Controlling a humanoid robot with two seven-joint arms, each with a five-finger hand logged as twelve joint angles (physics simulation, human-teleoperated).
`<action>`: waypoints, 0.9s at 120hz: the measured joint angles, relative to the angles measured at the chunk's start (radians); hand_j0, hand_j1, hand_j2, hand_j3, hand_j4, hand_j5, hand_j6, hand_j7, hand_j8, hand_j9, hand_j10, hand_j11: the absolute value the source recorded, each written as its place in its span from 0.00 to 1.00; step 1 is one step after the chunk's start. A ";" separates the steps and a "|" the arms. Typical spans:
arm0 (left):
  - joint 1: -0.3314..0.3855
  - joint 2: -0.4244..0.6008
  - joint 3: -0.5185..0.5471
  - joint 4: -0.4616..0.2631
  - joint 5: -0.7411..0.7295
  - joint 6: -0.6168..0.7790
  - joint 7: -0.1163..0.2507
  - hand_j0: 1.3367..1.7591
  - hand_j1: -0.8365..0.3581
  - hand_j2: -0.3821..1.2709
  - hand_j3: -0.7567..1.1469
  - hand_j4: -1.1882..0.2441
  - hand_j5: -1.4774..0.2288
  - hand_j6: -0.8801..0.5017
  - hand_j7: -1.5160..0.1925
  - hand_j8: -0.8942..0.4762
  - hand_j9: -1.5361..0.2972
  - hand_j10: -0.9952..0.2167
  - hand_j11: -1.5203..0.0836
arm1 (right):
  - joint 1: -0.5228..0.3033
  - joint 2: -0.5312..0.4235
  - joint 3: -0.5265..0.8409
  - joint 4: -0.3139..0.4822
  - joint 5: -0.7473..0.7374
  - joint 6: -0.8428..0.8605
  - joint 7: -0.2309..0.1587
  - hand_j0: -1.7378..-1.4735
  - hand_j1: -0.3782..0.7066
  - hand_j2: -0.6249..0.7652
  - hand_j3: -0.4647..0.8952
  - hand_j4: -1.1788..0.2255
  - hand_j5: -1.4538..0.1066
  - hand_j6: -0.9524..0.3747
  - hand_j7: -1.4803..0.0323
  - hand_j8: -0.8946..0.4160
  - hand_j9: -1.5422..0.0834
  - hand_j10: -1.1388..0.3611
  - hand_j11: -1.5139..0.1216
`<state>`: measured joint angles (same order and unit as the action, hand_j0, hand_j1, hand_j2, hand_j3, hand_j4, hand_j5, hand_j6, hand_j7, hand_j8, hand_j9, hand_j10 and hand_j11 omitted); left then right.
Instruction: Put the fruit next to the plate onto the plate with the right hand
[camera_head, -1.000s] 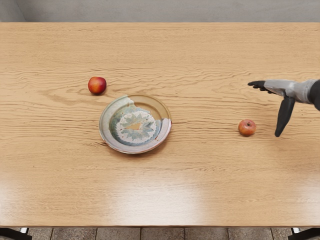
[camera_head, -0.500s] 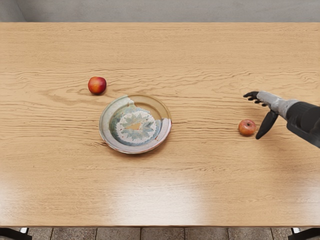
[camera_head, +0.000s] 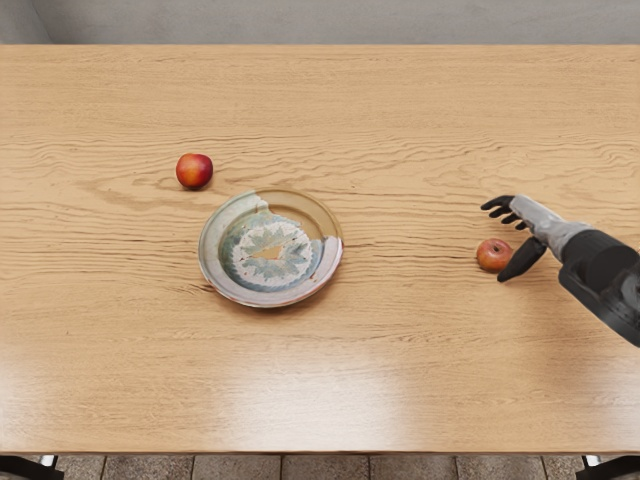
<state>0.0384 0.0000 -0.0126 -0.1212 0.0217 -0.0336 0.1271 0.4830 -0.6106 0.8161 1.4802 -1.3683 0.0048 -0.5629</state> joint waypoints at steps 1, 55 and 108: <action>0.000 0.000 0.000 0.000 0.000 0.000 0.000 0.76 0.98 0.23 0.40 0.82 0.86 0.63 0.88 0.64 0.83 0.81 0.94 | 0.000 0.000 -0.001 0.001 0.000 0.000 0.000 0.30 0.32 0.41 0.34 0.65 0.71 0.51 0.75 0.48 0.74 0.58 0.71; 0.000 0.000 0.000 0.000 0.000 0.000 0.000 0.76 0.98 0.23 0.40 0.82 0.86 0.63 0.88 0.64 0.83 0.81 0.94 | 0.003 -0.003 -0.014 0.014 0.002 0.004 0.000 0.30 0.55 0.42 0.34 0.50 0.53 0.35 0.56 0.31 0.56 0.44 0.54; 0.000 0.000 0.000 0.000 0.000 0.000 0.000 0.76 0.98 0.23 0.40 0.82 0.86 0.63 0.88 0.64 0.83 0.81 0.94 | 0.008 -0.009 0.010 0.033 0.034 0.043 0.001 0.30 0.60 0.53 0.34 0.44 0.45 0.36 0.49 0.31 0.48 0.38 0.46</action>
<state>0.0384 0.0000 -0.0124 -0.1212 0.0216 -0.0336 0.1272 0.4906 -0.6191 0.8264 1.5128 -1.3340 0.0475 -0.5622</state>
